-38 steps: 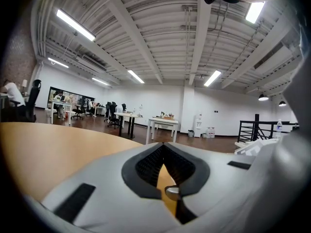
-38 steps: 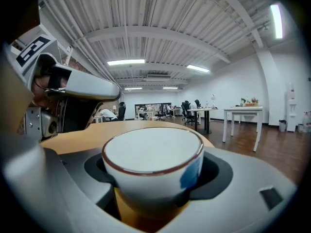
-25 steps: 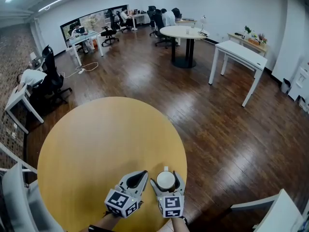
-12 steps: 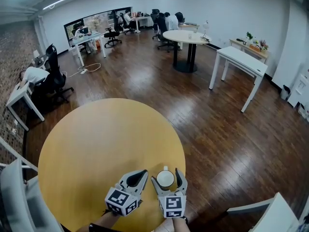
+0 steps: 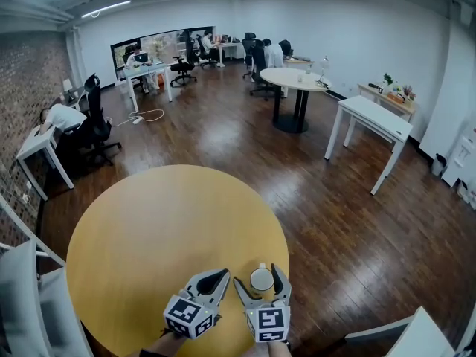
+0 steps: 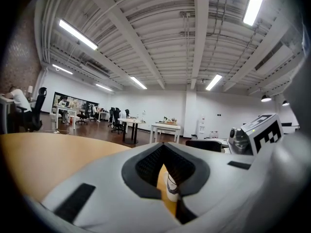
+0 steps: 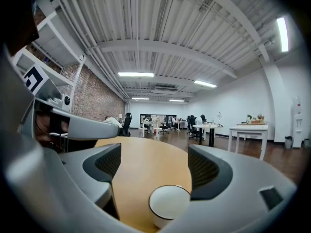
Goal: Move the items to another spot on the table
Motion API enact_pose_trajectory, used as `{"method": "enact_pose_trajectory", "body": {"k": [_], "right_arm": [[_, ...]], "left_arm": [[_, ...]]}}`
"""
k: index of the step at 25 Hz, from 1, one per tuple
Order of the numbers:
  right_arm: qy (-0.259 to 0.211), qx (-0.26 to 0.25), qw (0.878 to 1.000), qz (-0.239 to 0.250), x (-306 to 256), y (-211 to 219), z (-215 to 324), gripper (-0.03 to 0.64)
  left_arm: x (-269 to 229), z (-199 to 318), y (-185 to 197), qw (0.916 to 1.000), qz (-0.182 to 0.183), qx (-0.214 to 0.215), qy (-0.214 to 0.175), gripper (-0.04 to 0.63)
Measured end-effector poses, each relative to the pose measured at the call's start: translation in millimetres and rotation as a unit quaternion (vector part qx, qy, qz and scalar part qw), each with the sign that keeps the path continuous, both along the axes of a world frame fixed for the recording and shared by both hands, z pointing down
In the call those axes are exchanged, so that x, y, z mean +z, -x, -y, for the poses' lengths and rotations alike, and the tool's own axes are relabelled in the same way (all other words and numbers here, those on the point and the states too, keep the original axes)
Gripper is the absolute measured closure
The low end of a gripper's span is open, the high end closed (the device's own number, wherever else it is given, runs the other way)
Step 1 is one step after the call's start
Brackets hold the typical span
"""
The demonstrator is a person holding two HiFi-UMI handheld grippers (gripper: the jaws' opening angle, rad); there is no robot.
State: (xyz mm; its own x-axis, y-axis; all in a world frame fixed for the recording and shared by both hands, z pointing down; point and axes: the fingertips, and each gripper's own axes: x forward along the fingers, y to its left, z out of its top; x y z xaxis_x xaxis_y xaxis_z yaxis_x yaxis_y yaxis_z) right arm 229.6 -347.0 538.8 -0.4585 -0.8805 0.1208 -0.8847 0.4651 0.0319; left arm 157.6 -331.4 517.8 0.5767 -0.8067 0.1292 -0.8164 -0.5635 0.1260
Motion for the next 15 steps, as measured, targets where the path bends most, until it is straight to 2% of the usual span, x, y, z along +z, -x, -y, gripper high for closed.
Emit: {"method": "enact_pose_trajectory", "body": {"k": [3,6,11,12,15], "right_arm": [[-0.017,-0.026,1.0,-0.005,-28.1,26.5,-11.4,0.179],[-0.026,-0.055,0.998,0.0,-49.7,65.8,-27.2,0.212],[-0.045,-0.086,0.995,0.019,-94.5,123.8,-67.1,0.226],[-0.049,-0.098,0.994,0.025,-100.3,136.9,-76.9,0.243],[-0.056,-0.121,0.991,0.018,-117.2,173.2,-107.7,0.366]], "left_arm": [[-17.7,-9.3,24.0,0.9998,-0.002,-0.017,-0.011,0.589],[-32.3,-21.7,62.4,0.9989,-0.003,-0.039,-0.025,0.589],[-55.2,-58.6,124.3,0.9964,-0.008,-0.074,-0.04,0.589],[-58.9,-66.5,135.1,0.9959,-0.008,-0.08,-0.042,0.589],[-69.7,-94.3,167.3,0.9947,-0.007,-0.092,-0.046,0.589]]}}
